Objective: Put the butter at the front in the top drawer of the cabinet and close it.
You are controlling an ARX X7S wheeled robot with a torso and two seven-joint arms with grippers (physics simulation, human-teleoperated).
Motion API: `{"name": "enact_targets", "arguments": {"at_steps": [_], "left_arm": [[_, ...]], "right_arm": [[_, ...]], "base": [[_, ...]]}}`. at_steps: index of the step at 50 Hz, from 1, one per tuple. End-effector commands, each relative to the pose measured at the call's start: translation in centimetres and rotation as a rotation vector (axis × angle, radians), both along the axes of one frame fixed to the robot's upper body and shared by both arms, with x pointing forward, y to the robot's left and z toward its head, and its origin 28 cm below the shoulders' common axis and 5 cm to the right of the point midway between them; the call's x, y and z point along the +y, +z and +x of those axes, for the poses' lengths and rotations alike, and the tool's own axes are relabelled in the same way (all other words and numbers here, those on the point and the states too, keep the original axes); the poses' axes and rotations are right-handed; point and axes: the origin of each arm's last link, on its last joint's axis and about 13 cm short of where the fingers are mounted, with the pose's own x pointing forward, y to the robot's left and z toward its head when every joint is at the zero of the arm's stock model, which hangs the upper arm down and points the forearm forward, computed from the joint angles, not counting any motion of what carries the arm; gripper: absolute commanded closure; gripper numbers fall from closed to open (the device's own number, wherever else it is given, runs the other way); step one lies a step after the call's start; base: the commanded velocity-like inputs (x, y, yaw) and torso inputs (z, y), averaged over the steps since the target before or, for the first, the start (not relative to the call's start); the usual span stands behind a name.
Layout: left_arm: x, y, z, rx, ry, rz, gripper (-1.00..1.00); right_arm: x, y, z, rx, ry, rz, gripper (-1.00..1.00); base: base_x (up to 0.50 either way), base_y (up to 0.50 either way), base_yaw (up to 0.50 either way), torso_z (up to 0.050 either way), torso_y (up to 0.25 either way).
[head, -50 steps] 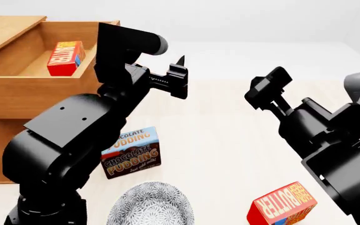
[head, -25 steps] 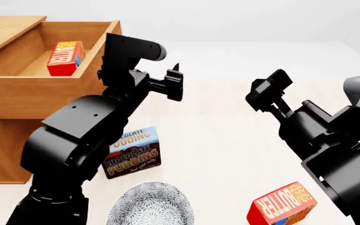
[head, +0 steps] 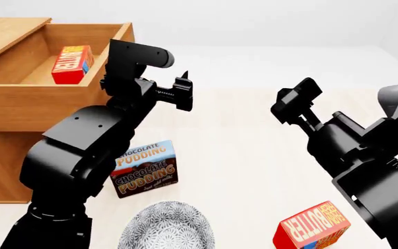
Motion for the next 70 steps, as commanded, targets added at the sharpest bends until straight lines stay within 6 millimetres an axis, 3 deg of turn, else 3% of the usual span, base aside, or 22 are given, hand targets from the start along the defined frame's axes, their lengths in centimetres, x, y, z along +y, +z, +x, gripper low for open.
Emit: {"name": "enact_targets", "arguments": {"at_steps": [1, 40, 70], "left_arm": [[0.8, -0.2, 0.3, 0.003, 0.031, 0.004, -1.0], [4.1, -0.9, 1.3, 0.009, 0.146, -0.009, -1.0], [7.7, 0.1, 2.5, -0.009, 0.314, 0.033, -1.0]], "right_arm": [[0.1, 0.1, 0.0, -0.001, 0.003, -0.003, -1.0], [0.4, 0.2, 0.1, -0.001, 0.007, -0.009, -1.0], [0.3, 0.0, 0.5, 0.008, 0.004, -0.007, -1.0]], "base": [[0.0, 0.0, 0.0, 0.0, 0.0], [0.0, 0.0, 0.0, 0.0, 0.0], [0.0, 0.0, 0.0, 0.0, 0.0]]}}
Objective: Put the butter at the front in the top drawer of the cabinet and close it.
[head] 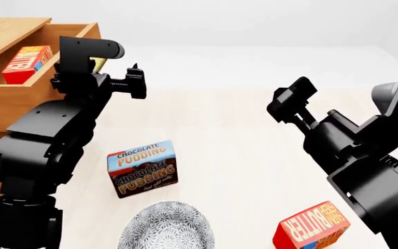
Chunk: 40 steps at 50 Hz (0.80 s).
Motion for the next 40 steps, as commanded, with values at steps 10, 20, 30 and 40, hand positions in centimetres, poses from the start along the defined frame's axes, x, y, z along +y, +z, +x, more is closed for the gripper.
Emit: {"name": "enact_targets", "arguments": {"at_steps": [10, 20, 30, 40], "left_arm": [[2.3, 0.6, 1.0, -0.013, 0.105, 0.019, -1.0], [3.1, 0.8, 1.6, -0.01, 0.144, 0.036, -1.0], [4.4, 0.5, 2.2, 0.016, 0.217, 0.063, -1.0], [5.6, 0.4, 2.6, 0.024, 0.268, 0.072, -1.0]], "right_arm": [[-0.1, 0.0, 0.2, 0.003, -0.007, 0.0, -1.0], [-0.3, -0.1, 0.2, 0.004, -0.013, 0.003, -1.0], [-0.2, 0.1, 0.0, 0.0, -0.016, -0.001, -1.0], [-0.2, 0.1, 0.1, 0.001, -0.017, 0.001, -1.0]], "base": [[0.0, 0.0, 0.0, 0.0, 0.0], [0.0, 0.0, 0.0, 0.0, 0.0], [0.0, 0.0, 0.0, 0.0, 0.0], [0.0, 0.0, 0.0, 0.0, 0.0]]}}
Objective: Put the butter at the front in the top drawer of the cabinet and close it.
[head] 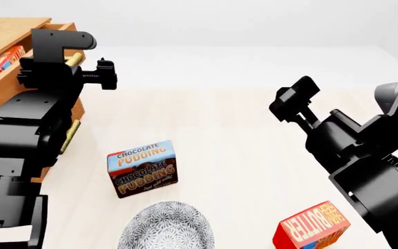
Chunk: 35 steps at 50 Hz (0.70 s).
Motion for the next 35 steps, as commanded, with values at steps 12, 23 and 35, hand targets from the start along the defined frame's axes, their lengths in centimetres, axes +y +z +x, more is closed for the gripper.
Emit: {"name": "enact_targets", "arguments": {"at_steps": [12, 23, 35], "left_arm": [[2.6, -0.1, 0.2, 0.009, 0.118, 0.028, -1.0], [3.2, -0.3, 0.0, 0.019, 0.178, 0.044, -1.0], [3.2, -1.3, 0.6, 0.042, 0.236, 0.089, -1.0]], "right_arm": [[-0.2, -0.3, 0.0, 0.005, -0.007, 0.006, -1.0], [-0.2, -0.6, 0.3, 0.01, -0.002, 0.011, -1.0], [-0.3, -1.0, 0.6, 0.023, -0.001, 0.018, -1.0]], "base": [[0.0, 0.0, 0.0, 0.0, 0.0], [0.0, 0.0, 0.0, 0.0, 0.0], [0.0, 0.0, 0.0, 0.0, 0.0]]}}
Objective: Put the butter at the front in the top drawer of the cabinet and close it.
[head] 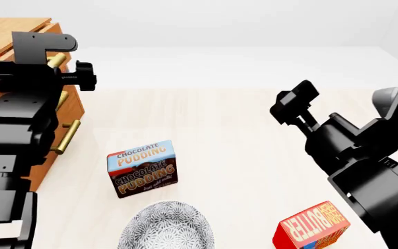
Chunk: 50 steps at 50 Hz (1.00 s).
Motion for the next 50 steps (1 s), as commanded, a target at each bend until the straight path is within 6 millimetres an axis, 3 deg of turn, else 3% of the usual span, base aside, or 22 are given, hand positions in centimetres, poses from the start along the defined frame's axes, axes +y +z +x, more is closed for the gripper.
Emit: {"name": "enact_targets", "arguments": {"at_steps": [1, 50], "left_arm": [[0.6, -0.8, 0.3, 0.027, 0.066, 0.039, -1.0], [3.0, 0.5, 0.1, -0.017, 0.231, 0.143, -1.0]], "right_arm": [[-0.1, -0.4, 0.3, 0.011, 0.001, 0.006, -1.0], [0.0, -0.3, 0.2, 0.016, -0.004, -0.005, -1.0]], "base": [[0.0, 0.0, 0.0, 0.0, 0.0], [0.0, 0.0, 0.0, 0.0, 0.0]]}}
